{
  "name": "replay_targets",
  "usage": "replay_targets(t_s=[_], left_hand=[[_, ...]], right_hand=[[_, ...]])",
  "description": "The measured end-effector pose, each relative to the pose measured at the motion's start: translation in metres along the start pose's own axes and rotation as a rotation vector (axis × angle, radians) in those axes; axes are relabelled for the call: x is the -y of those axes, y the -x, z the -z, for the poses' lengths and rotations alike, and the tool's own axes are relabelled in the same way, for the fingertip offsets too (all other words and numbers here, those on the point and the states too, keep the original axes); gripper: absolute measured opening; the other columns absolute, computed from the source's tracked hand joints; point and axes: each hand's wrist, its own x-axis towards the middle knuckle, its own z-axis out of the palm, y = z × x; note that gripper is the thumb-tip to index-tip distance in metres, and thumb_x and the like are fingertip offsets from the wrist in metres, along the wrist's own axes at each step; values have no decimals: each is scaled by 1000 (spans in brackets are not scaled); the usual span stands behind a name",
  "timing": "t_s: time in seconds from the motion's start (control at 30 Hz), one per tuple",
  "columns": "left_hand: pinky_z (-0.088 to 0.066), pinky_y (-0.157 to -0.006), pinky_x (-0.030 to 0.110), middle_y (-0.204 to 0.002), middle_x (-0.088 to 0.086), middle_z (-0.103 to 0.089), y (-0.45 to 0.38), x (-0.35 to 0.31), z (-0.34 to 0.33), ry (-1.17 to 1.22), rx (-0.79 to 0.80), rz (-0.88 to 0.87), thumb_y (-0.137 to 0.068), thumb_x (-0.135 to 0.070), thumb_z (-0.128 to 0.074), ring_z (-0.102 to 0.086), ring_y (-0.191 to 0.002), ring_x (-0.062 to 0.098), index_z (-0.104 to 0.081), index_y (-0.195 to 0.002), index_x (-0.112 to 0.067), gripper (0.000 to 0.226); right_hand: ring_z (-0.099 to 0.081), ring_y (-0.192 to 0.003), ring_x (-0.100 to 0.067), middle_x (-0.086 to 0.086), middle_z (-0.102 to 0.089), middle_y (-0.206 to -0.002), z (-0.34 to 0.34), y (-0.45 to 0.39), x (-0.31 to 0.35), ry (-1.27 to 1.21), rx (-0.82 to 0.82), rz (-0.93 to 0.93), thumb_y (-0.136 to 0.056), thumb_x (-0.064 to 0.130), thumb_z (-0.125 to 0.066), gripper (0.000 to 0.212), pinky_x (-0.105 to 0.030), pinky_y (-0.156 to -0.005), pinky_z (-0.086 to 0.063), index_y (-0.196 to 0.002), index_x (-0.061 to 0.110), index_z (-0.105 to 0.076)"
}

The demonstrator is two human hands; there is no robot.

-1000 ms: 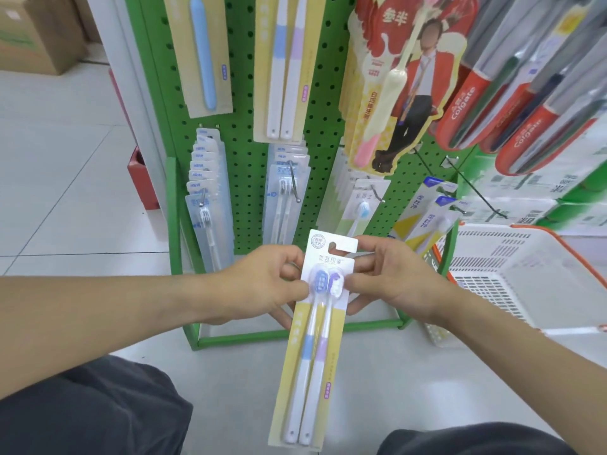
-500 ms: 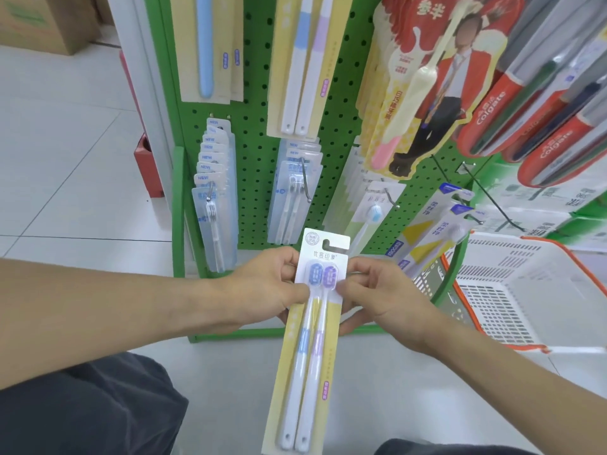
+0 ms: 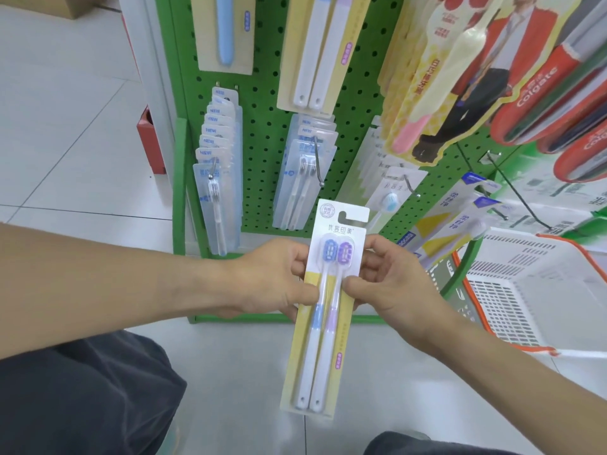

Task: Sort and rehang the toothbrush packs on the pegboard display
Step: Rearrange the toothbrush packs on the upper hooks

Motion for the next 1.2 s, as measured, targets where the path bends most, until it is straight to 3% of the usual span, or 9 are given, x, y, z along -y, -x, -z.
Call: replay_targets(t_s=[0.17, 0.3, 0.43, 0.57, 0.7, 0.87, 1.0, 1.1, 1.2], left_hand=[[-62, -74, 39, -103, 8, -78, -1, 3, -1, 5, -24, -1, -82, 20, -64, -74, -87, 25, -67, -116, -10, 45], [-61, -87, 44, -104, 12, -77, -2, 5, -1, -45, -77, -7, -73, 28, -64, -72, -101, 33, -68, -115, -13, 59], [-61, -86, 44, -103, 8, -77, 0, 4, -1, -70, -120, -29, -73, 27, -67, -75, -93, 22, -66, -118, -11, 59], [-62, -81, 33, -101, 7, -78, -1, -1, -4, -83, -189, -83, -75, 25, -68, -75, -87, 15, -66, -118, -8, 54], [-63, -76, 41, -98, 10, -78, -3, -9, -6, -76, -222, -86, -86, 10, -63, -75, -85, 23, -68, -111, -7, 31], [-62, -70, 39, -92, 5, -79, -3, -10, -5, -67, -227, -101, -96, -12, -66, -75, -78, 20, -71, -108, -13, 13], [-57, -71, 35, -96, 13, -77, -5, -4, -1, -136, -235, -68, -96, -14, -66, -70, -76, 27, -73, -103, -11, 10], [-48, -69, 34, -97, 26, -71, -6, -3, 3, -139, -287, -32, -84, -24, -72, -57, -70, 21, -70, -102, -1, 30], [-59, -86, 47, -107, 26, -70, -7, -6, 4, -159, -354, -26, -57, -42, -71, -71, -82, 39, -70, -102, -3, 59]], right_hand=[[-67, -86, -35, -24, -73, -105, 0, -1, 0, -2, 7, -15, -80, -23, -66, 46, -40, -65, -59, -115, 7, -60], [-73, -95, -35, -13, -74, -110, -3, 0, 3, 71, 132, -71, -80, -5, -70, 48, -47, -74, -63, -121, 19, -63], [-74, -91, -35, -15, -76, -104, -4, 5, 3, 197, 230, -81, -88, -12, -63, 33, -47, -76, -64, -113, 9, -70], [-70, -84, -30, -22, -73, -105, 0, 4, 4, 177, 188, -44, -85, -16, -66, 39, -40, -68, -63, -117, 7, -65], [-68, -83, -24, -18, -74, -103, 1, 3, 3, 196, 181, -39, -82, -18, -68, 42, -46, -75, -62, -116, 6, -64], [-68, -89, -26, -16, -75, -106, 5, 4, 3, 173, 243, -44, -85, -16, -67, 46, -40, -76, -63, -121, 12, -63], [-71, -108, -33, -17, -70, -120, 3, 6, 3, 59, 343, -150, -82, 6, -75, 53, -48, -87, -61, -131, 16, -57], [-71, -108, -35, -22, -61, -130, -2, 7, -1, 27, 323, -208, -84, 15, -77, 56, -56, -90, -59, -133, 12, -50], [-72, -103, -37, -25, -59, -129, -8, 8, -4, 98, 392, -211, -87, 12, -78, 57, -55, -85, -61, -136, 18, -50]])
